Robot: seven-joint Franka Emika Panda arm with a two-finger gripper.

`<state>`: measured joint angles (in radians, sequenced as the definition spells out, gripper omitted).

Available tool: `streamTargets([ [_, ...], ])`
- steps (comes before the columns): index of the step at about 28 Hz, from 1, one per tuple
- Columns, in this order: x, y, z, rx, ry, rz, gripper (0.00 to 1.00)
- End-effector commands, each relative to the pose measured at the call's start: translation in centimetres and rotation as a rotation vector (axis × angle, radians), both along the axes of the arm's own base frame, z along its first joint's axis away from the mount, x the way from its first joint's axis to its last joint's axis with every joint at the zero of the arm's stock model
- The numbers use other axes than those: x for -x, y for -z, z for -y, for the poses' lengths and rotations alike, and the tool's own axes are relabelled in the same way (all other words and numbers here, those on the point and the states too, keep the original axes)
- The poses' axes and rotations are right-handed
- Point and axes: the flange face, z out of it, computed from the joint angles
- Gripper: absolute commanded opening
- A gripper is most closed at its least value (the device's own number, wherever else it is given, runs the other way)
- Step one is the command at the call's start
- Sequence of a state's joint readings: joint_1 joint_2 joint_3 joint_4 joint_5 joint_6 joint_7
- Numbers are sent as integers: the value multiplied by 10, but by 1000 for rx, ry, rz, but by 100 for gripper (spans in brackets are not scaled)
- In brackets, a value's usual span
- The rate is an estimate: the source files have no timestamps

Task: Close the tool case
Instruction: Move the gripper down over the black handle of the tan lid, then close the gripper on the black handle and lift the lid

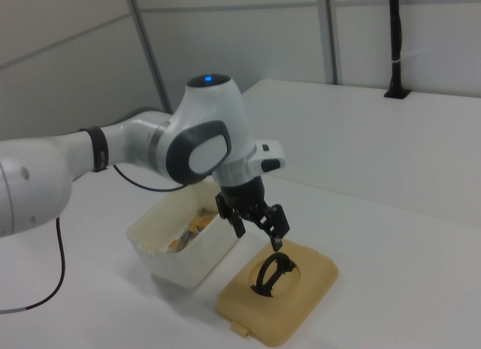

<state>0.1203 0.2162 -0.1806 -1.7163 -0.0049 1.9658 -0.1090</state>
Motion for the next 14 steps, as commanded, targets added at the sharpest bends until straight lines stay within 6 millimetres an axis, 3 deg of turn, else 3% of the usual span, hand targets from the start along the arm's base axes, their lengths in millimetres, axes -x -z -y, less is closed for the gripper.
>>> streamTargets([
  [1, -8, 25, -18, -18, 3, 22, 100],
  [14, -23, 79, -28, -5, 16, 9, 100],
])
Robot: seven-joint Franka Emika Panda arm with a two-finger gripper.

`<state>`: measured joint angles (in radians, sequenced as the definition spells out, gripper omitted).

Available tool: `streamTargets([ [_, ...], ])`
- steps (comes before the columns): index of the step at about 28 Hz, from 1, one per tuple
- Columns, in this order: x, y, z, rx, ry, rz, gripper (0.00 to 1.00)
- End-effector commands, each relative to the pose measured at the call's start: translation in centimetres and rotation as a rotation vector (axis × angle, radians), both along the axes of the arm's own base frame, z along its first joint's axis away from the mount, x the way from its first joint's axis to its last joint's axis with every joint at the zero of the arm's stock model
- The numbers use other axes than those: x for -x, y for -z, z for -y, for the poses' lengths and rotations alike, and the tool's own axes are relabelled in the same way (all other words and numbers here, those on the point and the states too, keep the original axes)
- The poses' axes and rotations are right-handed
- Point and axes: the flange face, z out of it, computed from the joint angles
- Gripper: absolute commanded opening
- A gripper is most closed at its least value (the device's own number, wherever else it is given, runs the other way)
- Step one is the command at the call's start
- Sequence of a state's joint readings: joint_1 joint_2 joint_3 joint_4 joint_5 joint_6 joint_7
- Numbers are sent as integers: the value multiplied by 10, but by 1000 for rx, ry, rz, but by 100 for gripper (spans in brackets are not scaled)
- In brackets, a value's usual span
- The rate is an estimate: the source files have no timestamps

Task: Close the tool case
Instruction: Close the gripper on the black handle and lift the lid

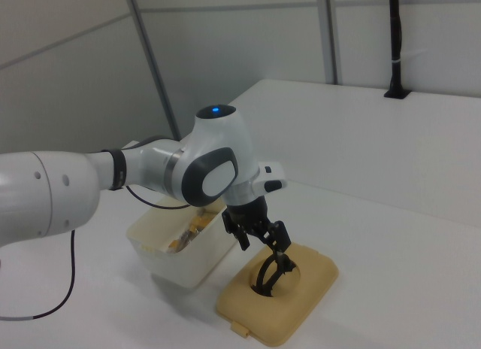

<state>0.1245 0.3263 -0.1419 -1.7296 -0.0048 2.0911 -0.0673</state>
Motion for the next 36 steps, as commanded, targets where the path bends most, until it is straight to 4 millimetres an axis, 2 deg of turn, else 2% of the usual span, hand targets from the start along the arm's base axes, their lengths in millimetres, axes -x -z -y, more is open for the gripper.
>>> streamTargets([
  [1, -2, 16, -1, -9, 21, 3, 100],
  [5, -2, 18, -1, -7, 43, 1, 97],
  [9, -2, 18, 0, -6, 46, 2, 78],
  [10, -2, 18, 0, -6, 46, 2, 70],
  [11, -2, 19, 0, -6, 47, -1, 48],
  [14, -2, 20, 0, -6, 54, 0, 7],
  [15, -2, 20, 0, -6, 62, 0, 0],
  [30, -3, 20, 0, -4, 72, 2, 0],
  [36, -4, 12, 5, -5, 74, 11, 0],
])
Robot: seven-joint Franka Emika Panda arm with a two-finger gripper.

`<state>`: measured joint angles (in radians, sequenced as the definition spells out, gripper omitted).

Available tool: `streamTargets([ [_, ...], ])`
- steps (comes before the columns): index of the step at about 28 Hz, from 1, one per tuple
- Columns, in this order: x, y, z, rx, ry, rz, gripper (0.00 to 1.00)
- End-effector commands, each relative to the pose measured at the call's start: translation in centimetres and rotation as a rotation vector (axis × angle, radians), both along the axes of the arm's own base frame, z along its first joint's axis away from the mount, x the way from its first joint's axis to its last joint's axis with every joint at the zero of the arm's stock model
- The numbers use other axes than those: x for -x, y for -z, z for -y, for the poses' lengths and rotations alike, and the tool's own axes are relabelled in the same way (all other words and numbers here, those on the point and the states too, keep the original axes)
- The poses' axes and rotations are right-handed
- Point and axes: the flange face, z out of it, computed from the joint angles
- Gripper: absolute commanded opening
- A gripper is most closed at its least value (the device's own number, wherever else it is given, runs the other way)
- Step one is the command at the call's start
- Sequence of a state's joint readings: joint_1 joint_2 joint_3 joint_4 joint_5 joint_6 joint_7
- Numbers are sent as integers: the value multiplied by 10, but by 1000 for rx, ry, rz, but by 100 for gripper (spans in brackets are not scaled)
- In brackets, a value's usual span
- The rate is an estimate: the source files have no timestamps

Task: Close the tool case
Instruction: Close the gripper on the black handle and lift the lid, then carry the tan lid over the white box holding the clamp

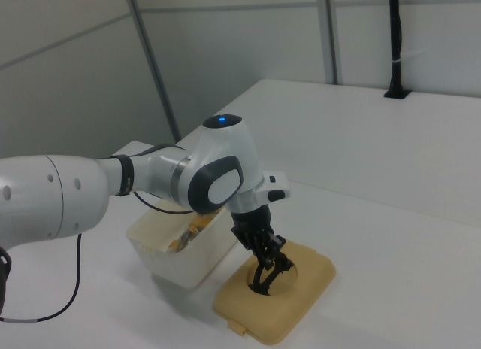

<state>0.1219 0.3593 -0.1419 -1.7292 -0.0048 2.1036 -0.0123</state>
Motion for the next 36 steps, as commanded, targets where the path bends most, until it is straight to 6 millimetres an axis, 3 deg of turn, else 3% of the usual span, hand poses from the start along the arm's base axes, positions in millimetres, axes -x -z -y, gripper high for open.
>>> streamTargets([
  [1, 0, -14, 12, -7, 25, 34, 0],
  [8, 9, -64, 33, -25, 6, 17, 0],
  [16, 20, -129, 29, -62, 8, 62, 0],
  [22, 28, -154, 19, -74, 4, 96, 0],
  [31, 28, -181, -28, -83, -31, 118, 0],
  [36, 29, -180, -55, -90, -39, 114, 0],
])
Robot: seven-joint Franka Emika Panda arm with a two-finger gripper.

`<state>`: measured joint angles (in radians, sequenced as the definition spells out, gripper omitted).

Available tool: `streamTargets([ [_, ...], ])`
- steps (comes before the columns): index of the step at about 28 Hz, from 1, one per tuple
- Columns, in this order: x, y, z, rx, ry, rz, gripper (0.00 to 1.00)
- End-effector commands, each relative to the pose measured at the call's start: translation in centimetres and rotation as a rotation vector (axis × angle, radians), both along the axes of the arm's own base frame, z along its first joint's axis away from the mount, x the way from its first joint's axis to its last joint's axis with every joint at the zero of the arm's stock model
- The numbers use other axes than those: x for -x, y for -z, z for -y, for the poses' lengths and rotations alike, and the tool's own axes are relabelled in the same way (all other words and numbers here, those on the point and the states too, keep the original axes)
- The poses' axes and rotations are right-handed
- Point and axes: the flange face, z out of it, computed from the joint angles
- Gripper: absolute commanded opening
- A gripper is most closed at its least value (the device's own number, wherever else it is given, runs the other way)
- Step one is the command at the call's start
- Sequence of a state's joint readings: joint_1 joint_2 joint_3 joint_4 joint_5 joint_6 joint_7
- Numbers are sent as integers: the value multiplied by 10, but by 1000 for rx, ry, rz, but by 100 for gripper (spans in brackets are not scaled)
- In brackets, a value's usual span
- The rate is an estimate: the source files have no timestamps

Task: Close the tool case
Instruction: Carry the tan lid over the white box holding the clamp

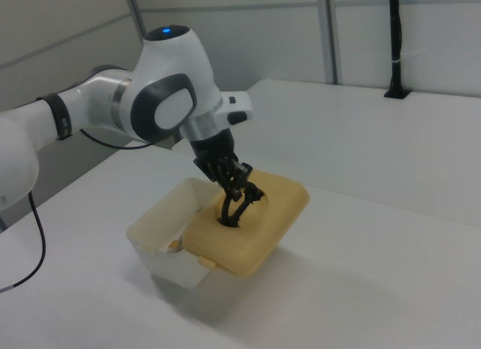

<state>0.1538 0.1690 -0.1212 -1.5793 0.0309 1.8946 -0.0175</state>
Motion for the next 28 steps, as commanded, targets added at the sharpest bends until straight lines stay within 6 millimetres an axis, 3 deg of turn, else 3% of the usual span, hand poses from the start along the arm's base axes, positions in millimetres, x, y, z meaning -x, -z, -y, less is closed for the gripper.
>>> streamTargets([
  [1, 5, -5, -28, -26, 1, -17, 0],
  [9, 8, 5, -83, -23, -40, -30, 0],
  [14, 12, 5, -104, -25, -64, -30, 0],
  [20, 13, 15, -125, -29, -79, -45, 0],
  [28, 9, 28, -134, -2, -61, -53, 0],
])
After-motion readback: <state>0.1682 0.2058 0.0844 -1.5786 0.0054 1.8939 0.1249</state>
